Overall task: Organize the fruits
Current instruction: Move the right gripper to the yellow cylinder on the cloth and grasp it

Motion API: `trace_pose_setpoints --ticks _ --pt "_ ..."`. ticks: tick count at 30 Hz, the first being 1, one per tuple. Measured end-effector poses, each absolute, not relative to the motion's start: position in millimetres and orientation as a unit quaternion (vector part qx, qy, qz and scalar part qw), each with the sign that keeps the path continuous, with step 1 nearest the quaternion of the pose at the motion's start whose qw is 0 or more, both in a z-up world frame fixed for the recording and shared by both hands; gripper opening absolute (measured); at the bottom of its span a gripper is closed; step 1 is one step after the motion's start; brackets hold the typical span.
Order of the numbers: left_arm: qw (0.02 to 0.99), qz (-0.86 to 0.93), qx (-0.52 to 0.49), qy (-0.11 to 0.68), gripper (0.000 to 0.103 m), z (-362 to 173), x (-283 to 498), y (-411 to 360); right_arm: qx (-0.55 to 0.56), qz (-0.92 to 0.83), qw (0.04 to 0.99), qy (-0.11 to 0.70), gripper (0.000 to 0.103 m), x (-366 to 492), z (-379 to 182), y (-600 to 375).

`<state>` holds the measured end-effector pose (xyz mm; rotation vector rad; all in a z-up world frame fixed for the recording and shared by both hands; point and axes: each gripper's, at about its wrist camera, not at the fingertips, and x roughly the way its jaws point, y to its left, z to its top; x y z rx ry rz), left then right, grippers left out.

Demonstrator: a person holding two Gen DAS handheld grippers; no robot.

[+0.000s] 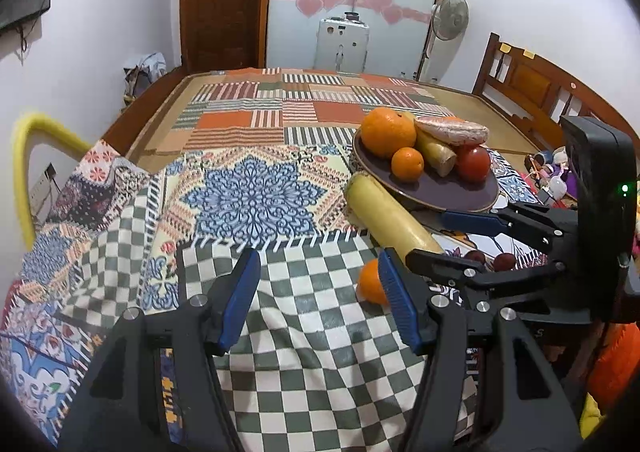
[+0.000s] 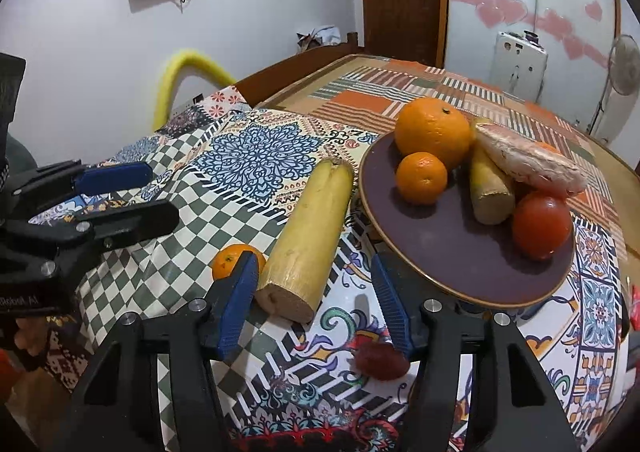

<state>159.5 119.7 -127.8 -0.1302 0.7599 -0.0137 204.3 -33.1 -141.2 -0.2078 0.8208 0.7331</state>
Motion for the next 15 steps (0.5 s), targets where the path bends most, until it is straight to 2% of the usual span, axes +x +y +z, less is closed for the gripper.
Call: trace_pose_setpoints --ticks 4,5,9,15 --pt "0.926 -0.010 -0.059 0.374 0.055 -132.9 155.3 117.7 -0.087 0.352 0.842 0.399 0.047 204.0 -142.9 -33.8" --pt "0.926 -0.009 -0.059 0.374 0.055 -133.9 154.2 117.3 -0.081 0.356 0.837 0.407 0.037 204.4 -143.7 -34.0" --pt "0.923 -0.012 -0.065 0.378 0.051 -136.5 151.5 115.1 -0.073 0.355 0.833 0.419 0.036 206.2 -145.1 -35.6" --pt "0.921 -0.023 -0.058 0.385 0.051 -139.4 149.3 103.9 -0.064 0.352 0.834 0.420 0.032 194.4 -147.7 -47.0"
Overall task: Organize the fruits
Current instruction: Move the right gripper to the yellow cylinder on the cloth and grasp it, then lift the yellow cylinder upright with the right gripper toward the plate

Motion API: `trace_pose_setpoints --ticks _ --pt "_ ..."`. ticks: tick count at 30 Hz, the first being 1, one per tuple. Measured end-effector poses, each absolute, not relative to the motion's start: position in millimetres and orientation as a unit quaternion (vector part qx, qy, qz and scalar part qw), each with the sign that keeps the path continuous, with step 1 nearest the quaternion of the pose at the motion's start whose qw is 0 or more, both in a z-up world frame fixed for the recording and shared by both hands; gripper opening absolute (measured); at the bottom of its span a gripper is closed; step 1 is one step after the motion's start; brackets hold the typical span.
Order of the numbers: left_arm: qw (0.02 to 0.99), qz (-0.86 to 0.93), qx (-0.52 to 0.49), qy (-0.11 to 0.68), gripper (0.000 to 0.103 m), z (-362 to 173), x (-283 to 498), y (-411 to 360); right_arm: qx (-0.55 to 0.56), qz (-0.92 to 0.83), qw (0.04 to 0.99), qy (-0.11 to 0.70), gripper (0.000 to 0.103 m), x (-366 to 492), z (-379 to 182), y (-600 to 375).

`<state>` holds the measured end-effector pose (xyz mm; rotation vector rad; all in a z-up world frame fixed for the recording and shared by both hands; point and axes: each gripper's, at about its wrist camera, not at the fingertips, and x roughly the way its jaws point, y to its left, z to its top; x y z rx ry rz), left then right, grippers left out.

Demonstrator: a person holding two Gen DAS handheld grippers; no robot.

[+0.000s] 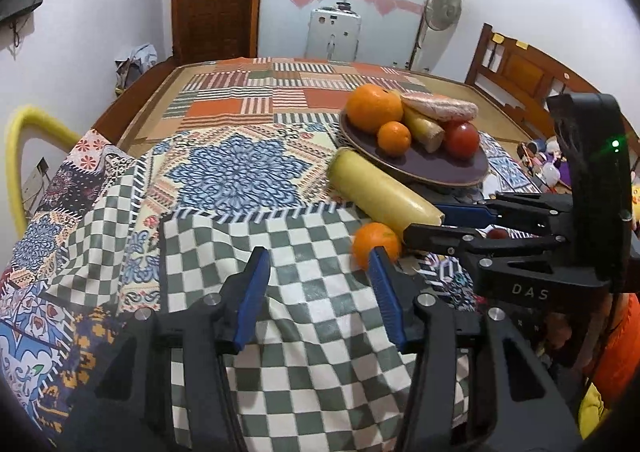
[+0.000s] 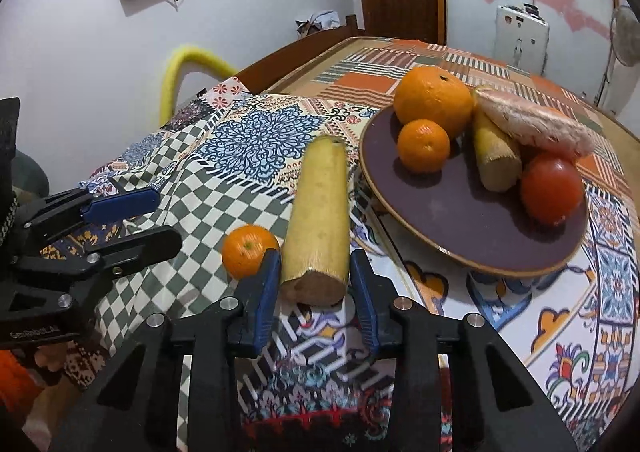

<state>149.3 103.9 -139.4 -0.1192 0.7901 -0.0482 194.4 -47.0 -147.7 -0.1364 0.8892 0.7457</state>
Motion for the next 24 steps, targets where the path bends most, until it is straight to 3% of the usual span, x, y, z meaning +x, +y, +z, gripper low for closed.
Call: trace_pose_setpoints --ticks 10,17,24 --pt "0.917 -0.039 -0.043 0.396 0.051 -146.8 150.0 87.2 -0.095 0.352 0.839 0.403 0.033 150.2 -143.4 -65.0" --pt "0.918 -0.042 -0.045 0.392 0.051 -147.8 144.9 86.9 -0.081 0.367 0.840 0.391 0.033 176.0 -127.6 -54.9" --pt "0.921 -0.039 -0.029 0.388 0.051 -147.4 138.5 89.4 -0.124 0.359 0.824 0.420 0.034 197.5 -145.9 -37.1"
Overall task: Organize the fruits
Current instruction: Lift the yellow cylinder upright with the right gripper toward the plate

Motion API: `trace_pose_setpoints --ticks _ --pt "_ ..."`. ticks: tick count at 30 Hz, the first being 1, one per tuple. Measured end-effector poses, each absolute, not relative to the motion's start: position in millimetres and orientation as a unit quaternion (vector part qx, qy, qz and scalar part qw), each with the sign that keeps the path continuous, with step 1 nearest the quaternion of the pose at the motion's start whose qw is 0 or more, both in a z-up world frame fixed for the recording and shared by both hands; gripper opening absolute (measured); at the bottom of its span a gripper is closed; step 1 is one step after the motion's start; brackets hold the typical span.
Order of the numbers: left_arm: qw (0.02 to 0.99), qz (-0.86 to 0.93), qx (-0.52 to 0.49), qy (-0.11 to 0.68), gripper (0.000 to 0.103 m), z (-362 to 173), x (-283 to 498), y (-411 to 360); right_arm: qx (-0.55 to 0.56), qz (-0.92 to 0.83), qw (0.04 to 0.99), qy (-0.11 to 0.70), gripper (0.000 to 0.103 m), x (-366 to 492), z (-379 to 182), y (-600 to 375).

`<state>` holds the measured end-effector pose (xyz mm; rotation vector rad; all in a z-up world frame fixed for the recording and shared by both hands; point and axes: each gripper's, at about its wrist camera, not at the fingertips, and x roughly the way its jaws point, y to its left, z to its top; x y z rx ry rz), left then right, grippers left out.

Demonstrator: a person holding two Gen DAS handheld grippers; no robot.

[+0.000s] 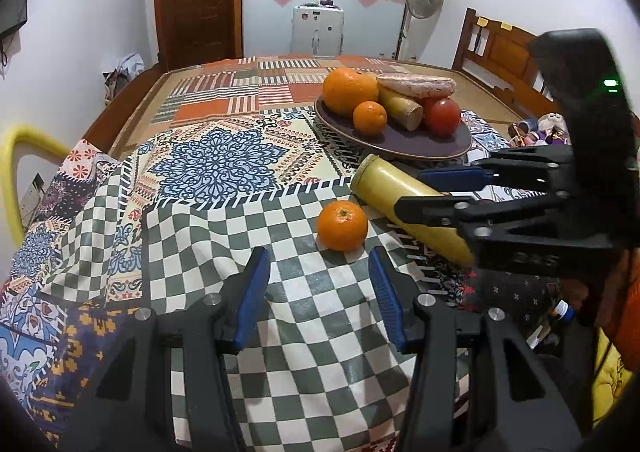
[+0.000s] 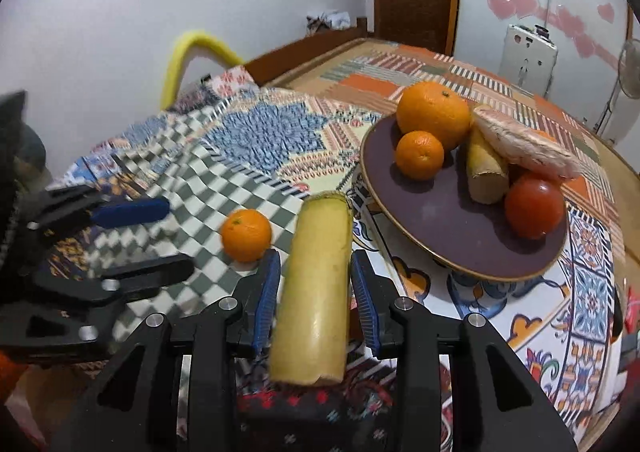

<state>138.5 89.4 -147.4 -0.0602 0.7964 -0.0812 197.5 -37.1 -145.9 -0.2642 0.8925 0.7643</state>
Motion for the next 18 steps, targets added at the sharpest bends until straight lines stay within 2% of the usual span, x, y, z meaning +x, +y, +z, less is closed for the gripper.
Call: trace_pose_setpoints --ticks 8,18 --pt "0.914 -0.049 -0.040 0.400 0.051 -154.7 147.2 89.6 -0.132 0.361 0.824 0.416 0.034 198.7 -148.6 -33.0" --pt "0.916 -0.051 -0.022 0.398 0.051 -154.4 162.3 75.9 -0.062 0.371 0.850 0.368 0.033 187.2 -114.9 -65.8"
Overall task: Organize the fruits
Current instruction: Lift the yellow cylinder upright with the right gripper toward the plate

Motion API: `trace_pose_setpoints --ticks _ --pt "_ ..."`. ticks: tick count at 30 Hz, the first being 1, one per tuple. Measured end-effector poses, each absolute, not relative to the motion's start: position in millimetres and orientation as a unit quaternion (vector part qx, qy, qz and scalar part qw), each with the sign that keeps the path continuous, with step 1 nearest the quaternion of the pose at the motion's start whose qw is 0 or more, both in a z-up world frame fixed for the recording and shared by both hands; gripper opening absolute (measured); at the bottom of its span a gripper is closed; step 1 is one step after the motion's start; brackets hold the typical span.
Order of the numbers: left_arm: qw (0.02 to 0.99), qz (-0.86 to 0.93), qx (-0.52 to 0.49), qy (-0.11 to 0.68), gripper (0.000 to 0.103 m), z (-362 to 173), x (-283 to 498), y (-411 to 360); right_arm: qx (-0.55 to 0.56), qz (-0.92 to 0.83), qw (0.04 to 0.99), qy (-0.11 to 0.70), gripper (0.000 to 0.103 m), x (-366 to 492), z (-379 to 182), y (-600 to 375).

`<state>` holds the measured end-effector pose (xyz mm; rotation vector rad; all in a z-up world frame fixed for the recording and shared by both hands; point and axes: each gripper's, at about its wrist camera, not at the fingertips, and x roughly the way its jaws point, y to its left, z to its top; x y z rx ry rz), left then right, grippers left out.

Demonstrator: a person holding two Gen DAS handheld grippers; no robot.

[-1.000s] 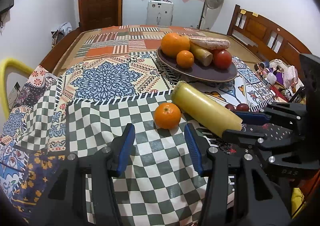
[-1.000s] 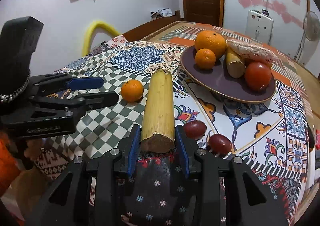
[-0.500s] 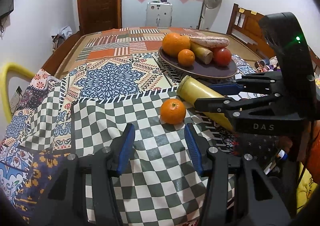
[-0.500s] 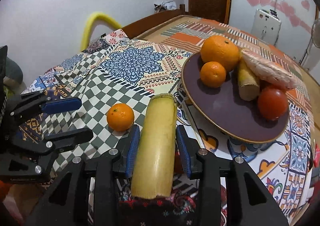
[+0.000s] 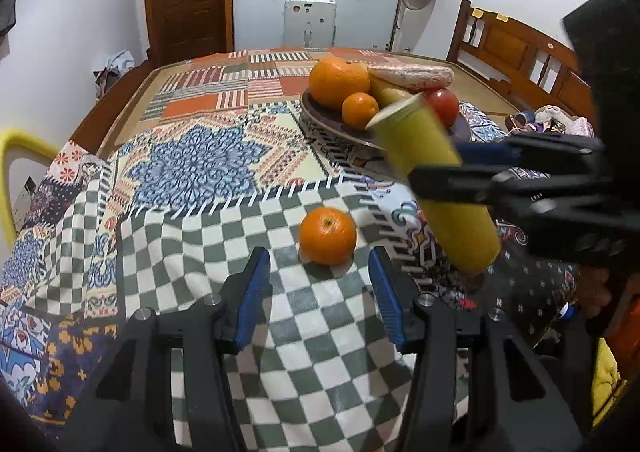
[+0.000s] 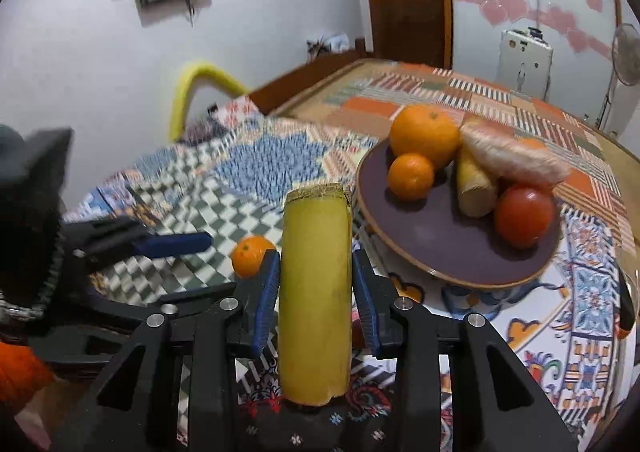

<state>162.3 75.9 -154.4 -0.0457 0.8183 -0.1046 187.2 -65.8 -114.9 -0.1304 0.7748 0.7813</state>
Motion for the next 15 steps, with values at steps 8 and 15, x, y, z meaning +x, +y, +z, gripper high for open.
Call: trace_pose_setpoints --ticks 8,15 --pt "0.913 -0.048 -0.010 0.406 0.041 -158.4 179.3 67.5 -0.041 0.349 0.880 0.321 0.033 180.5 -86.4 -94.6" --pt "0.912 -0.047 -0.015 0.407 0.034 -163.0 184.6 68.1 -0.016 0.310 0.899 0.309 0.033 192.9 -75.5 -123.8"
